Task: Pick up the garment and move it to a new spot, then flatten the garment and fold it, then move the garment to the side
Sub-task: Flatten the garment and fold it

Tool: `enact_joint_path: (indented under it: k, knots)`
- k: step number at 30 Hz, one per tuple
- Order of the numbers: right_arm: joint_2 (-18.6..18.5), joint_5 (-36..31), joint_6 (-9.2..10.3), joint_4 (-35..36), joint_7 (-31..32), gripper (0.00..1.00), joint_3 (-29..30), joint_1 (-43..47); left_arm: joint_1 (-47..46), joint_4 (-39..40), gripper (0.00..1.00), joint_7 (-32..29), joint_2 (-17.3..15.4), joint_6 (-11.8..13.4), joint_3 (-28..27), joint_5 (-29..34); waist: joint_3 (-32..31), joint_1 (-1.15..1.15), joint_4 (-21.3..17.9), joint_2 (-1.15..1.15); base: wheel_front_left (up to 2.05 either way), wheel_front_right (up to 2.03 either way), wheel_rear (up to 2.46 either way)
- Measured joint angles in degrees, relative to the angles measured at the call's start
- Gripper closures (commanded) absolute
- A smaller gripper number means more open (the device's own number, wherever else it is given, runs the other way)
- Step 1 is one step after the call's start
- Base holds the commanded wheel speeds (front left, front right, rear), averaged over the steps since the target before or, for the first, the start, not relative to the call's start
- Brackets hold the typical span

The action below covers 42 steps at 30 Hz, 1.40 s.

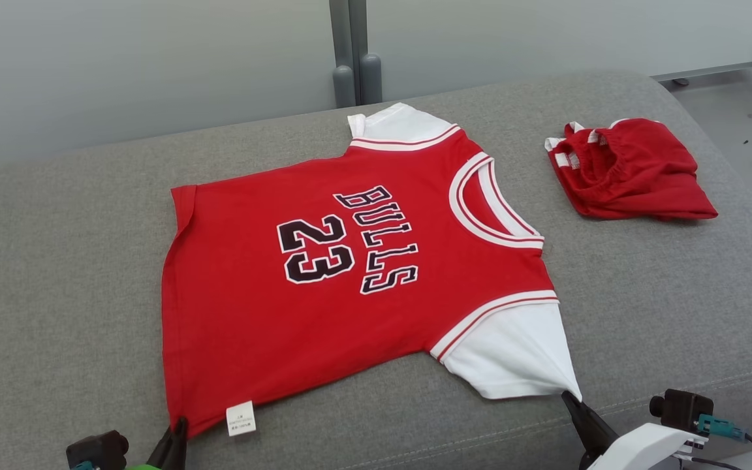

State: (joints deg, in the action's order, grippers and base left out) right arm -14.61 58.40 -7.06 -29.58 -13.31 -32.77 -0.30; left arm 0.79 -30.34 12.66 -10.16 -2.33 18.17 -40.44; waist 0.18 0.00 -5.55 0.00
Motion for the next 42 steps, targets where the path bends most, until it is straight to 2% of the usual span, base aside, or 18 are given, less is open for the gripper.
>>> enact_joint_path:
  k: [6, 7, 9, 10, 11, 17, 22, 29, 38, 42]
  knots:
    - [0.44, -0.98, 0.00, -2.40, -0.02, 1.00, -0.30, -0.25, -0.99, -1.30, 1.00, 0.08, 0.01, 0.82, 0.46, 1.89, 0.18, 0.00, 0.17, 0.00, 0.00, 0.00, 0.00]
    - [0.53, -1.12, 0.00, -2.65, -0.02, 0.83, -0.30, -0.37, -1.14, -1.43, 0.86, 0.08, 0.03, 0.85, 0.43, 1.91, 0.21, 0.00, 0.18, 0.00, 0.00, 0.00, 0.00]
    - [0.69, -1.80, 0.00, -3.16, -0.03, 0.29, -0.27, -0.59, -1.36, -1.65, 0.34, 0.11, 0.15, 0.94, 0.44, 1.97, 0.25, 0.00, 0.19, 0.00, 0.00, 0.00, 0.00]
    - [0.71, -2.08, 0.00, -3.38, -0.05, 0.09, -0.22, -0.71, -1.43, -1.67, 0.00, 0.41, 0.29, 1.20, 0.44, 1.97, 0.28, 0.00, 0.19, 0.00, 0.00, 0.00, 0.00]
    - [0.64, -2.72, 0.00, -3.52, -0.22, 0.00, 0.03, -1.03, -1.57, -1.67, 0.00, 0.58, 0.60, 1.42, 0.41, 1.97, 0.31, 0.00, 0.16, 0.00, 0.00, 0.00, 0.00]
    - [-0.96, -6.17, 0.36, -3.53, -0.77, 0.00, 1.03, -2.15, -1.68, -1.53, 0.00, 1.01, 0.73, 2.81, -0.29, 2.45, 0.45, 0.00, -0.08, 0.00, 0.00, 0.00, 0.00]
    - [-3.61, -9.29, 2.46, -2.92, -0.78, 0.00, 3.54, -3.24, -1.70, 1.12, 0.00, 1.53, -0.41, 4.47, -2.47, 3.76, 0.43, 0.00, -0.36, 0.00, 0.00, 0.00, 0.00]
    - [-5.38, -16.80, 5.09, 4.98, -0.79, 0.00, 9.92, -8.88, -5.16, 9.03, 0.00, 1.58, -0.64, 5.94, -4.66, 7.77, -0.15, 0.00, -0.53, 0.00, 0.00, 0.00, 0.00]
    - [-4.48, -25.29, 8.22, 14.83, -0.98, 0.00, 13.19, -11.81, -7.03, 17.30, 0.00, 1.60, 1.67, 7.32, -6.27, 12.77, -1.29, 0.00, -0.74, 0.00, 0.00, 0.00, 0.00]
    - [-3.74, -28.31, 8.88, 17.77, -1.13, 0.00, 13.25, -12.13, -6.82, 19.15, 0.00, 1.60, 2.68, 7.49, -6.32, 14.16, -1.73, 0.00, -0.71, 0.00, 0.00, 0.00, 0.00]
